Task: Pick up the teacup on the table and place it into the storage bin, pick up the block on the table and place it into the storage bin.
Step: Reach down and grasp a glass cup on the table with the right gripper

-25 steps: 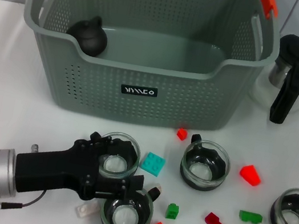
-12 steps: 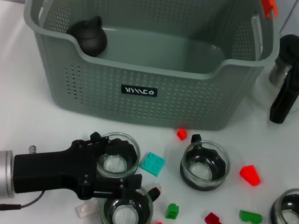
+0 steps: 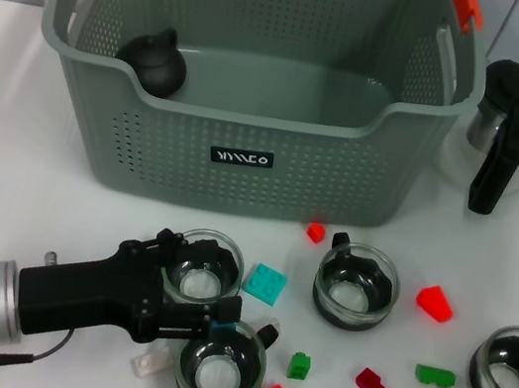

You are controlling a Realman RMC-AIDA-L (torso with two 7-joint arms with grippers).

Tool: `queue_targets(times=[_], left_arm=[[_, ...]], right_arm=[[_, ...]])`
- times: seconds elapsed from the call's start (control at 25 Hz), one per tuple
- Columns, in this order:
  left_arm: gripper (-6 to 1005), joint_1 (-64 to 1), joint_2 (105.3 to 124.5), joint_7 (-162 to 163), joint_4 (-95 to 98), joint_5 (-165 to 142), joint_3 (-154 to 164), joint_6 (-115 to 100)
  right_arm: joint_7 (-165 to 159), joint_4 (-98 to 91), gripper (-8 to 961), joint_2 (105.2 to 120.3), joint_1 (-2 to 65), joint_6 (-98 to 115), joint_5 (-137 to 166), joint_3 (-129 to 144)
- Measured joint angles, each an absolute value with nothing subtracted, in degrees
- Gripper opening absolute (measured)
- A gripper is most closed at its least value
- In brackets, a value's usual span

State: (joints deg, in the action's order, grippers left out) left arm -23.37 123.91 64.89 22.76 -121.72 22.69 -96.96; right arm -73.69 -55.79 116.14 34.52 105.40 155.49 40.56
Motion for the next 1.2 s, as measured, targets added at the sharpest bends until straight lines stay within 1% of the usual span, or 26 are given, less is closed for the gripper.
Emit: queue_targets(times=[0.12,0.24,0.84,1.04,1.2], left_arm=[[901,-23.3,123.93,64.8,22.8,-121.7,22.7,-96.9],[900,-23.3,123.98,64.8,22.6,-121.7,22.5,-96.9],[897,-23.2,124.01,64.6,21.6,-121.7,20.4,-96.2],[896,-23.2,124.01,64.5,21.5,-121.7,19.7,-96.1],[895,-23.2,124.01,64.5,21.5,-121.7,19.7,-96.1]], right_arm=[[-73.6,-57.6,945,117.41,34.6,105.2,157.5,40.8],[-73.6,-57.9,935,118.01,35.0,105.1,158.7,41.9],[-73.9,-59.7,786,118.83,35.4,102.8,159.0,48.4],[-73.9,-59.9,774,119.04,35.3,102.3,159.1,49.8],[-74.0,-61.0,764,119.75,35.1,102.3,159.8,50.4]])
